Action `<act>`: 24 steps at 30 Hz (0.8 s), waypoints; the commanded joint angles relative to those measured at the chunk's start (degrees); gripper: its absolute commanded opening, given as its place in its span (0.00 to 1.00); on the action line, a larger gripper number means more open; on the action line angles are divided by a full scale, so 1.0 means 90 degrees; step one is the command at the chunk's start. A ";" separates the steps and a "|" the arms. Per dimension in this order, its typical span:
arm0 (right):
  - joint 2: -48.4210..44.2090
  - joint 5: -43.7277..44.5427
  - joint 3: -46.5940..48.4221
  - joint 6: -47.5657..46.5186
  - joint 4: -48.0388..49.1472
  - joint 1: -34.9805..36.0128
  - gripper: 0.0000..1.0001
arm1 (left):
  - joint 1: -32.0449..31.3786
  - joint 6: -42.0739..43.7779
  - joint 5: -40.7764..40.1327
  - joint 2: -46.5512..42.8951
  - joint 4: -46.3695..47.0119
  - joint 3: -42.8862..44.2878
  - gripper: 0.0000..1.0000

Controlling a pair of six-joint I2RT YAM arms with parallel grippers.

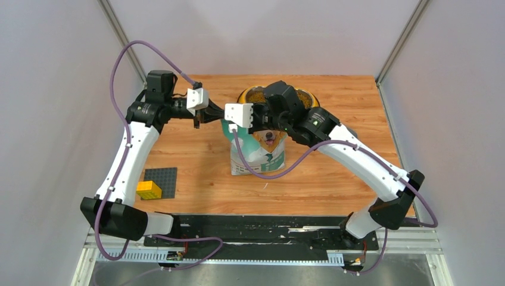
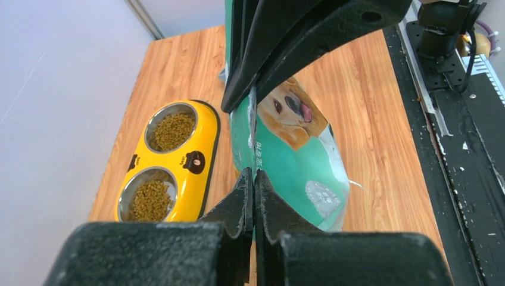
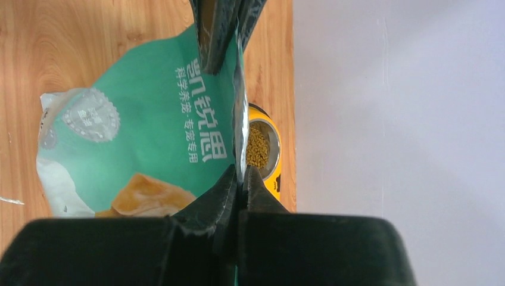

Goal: Serve the pet food

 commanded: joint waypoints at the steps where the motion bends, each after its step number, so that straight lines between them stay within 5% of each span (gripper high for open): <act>1: -0.1072 0.2221 -0.0360 -0.0131 -0.0094 -0.0453 0.00 | 0.0208 0.0060 -0.0467 -0.0146 -0.0858 0.0097 0.00; 14: -0.2546 0.2679 -0.2470 -0.0897 0.2488 -0.0639 0.00 | 0.0208 0.0137 -0.0418 -0.0381 -0.0674 -0.0267 0.00; 24: -0.3385 0.2020 -0.3283 -0.0451 0.3091 -0.0653 0.00 | 0.0203 -0.0715 -0.0077 -0.0687 0.0618 -0.0765 0.00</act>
